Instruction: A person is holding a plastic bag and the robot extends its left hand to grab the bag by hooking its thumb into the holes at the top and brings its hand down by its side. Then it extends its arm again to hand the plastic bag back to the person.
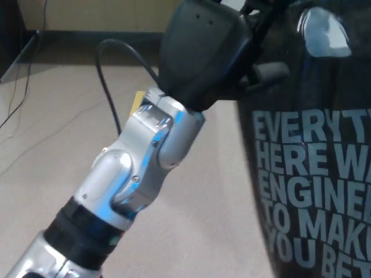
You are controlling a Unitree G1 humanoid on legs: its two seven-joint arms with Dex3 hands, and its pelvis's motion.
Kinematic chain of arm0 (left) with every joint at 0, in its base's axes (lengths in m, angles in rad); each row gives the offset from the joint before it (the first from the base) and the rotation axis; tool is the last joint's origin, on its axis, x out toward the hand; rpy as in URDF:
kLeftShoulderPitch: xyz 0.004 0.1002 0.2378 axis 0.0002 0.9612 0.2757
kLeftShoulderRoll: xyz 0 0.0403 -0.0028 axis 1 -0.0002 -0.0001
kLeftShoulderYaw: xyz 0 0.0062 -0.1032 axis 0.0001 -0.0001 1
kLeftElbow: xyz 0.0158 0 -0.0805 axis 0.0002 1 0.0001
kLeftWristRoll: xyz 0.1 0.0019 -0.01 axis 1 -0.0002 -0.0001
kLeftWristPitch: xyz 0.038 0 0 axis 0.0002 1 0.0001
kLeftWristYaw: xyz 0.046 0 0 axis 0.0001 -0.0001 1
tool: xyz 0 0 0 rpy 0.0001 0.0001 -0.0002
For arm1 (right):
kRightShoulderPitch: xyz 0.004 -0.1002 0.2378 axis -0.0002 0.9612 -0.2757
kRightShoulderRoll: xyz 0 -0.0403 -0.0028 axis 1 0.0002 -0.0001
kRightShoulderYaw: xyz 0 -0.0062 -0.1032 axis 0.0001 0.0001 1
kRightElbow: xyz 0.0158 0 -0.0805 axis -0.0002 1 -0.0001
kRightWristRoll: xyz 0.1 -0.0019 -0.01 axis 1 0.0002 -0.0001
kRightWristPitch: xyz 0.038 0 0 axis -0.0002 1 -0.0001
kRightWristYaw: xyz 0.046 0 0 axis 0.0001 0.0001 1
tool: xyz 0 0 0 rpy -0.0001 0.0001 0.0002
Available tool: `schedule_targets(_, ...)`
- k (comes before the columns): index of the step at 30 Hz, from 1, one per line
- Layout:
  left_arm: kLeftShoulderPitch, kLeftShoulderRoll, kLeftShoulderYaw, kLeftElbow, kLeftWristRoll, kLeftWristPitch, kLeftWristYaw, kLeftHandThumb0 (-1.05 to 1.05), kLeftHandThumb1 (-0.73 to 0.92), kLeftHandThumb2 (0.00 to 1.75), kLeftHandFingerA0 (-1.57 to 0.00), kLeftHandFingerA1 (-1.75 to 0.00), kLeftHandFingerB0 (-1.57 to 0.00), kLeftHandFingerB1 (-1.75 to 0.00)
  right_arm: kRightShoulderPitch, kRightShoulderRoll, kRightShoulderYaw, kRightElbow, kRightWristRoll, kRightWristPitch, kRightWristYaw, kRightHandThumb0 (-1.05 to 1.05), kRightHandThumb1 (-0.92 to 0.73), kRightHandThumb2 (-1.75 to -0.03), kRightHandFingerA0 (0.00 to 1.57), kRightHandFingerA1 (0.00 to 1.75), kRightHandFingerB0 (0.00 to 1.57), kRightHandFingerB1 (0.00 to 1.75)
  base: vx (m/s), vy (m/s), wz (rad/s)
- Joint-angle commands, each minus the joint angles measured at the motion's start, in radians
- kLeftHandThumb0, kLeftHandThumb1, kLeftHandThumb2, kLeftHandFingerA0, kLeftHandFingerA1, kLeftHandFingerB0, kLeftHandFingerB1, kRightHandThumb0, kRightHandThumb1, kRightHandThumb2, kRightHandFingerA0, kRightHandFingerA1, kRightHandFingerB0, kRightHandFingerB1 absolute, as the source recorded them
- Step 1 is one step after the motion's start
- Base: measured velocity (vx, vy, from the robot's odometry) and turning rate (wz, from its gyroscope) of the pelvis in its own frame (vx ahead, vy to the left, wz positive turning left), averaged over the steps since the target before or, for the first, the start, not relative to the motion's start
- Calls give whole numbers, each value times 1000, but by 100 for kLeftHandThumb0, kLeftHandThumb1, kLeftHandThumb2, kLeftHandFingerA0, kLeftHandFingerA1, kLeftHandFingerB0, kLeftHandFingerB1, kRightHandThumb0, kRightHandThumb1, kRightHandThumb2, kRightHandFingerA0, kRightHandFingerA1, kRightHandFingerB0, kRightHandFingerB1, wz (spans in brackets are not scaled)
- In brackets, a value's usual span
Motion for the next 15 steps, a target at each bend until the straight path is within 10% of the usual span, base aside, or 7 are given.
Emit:
schedule_targets(1,115,117,41,-84,-57,158,-369,-65,39,80,0,0,0,-7,21,-2,11,7,-11,-5,-7,-32,-65,-60,69,46,63,42,0,0,0)
schedule_targets(15,421,225,198,-198,-143,64,-280,-59,38,78,-4,-27,-7,-25,2,-55,-7,2,-2,-3,10,-31,-66,-60,70,47,63,42,0,0,0)
